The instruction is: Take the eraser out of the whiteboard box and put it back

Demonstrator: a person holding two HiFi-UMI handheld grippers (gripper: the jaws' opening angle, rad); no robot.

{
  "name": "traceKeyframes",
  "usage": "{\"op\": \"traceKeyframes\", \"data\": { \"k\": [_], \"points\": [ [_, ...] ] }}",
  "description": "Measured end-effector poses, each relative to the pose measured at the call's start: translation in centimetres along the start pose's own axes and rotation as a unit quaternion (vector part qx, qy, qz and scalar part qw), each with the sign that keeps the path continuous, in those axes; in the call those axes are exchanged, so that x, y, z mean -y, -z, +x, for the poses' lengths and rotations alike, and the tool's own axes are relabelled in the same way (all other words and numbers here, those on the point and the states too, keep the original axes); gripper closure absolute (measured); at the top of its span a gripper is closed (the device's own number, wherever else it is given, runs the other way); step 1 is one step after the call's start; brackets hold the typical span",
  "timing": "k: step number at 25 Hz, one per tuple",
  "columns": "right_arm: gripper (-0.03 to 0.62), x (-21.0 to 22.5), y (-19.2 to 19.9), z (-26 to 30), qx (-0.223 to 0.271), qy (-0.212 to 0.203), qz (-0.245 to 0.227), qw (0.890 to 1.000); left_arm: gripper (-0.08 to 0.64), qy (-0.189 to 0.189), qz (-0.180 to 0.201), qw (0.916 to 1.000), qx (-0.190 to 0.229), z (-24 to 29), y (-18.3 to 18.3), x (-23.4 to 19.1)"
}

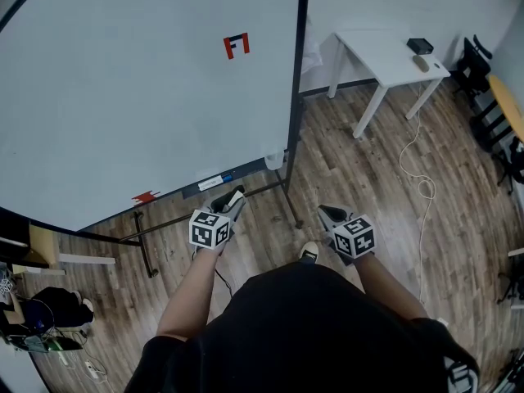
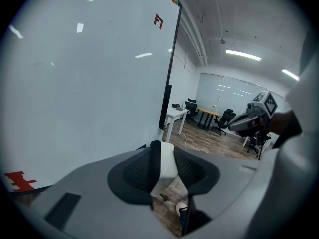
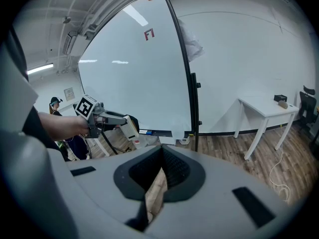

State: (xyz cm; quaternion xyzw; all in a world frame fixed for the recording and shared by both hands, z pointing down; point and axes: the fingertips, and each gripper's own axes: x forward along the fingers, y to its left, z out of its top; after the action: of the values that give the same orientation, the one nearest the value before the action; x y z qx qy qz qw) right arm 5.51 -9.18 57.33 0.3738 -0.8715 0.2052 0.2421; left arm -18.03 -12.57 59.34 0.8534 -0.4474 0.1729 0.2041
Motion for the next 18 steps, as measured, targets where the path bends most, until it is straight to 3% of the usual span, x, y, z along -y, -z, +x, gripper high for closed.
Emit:
{"op": "traceKeyframes", "data": {
  "k": [18],
  "points": [
    [0.598,2.9,0.0,1.4,-0.008,-0.008,0.008,1.0,0.408,0.009,0.005,0.9999,0.013,4.8,-3.8,0.5]
  ]
}}
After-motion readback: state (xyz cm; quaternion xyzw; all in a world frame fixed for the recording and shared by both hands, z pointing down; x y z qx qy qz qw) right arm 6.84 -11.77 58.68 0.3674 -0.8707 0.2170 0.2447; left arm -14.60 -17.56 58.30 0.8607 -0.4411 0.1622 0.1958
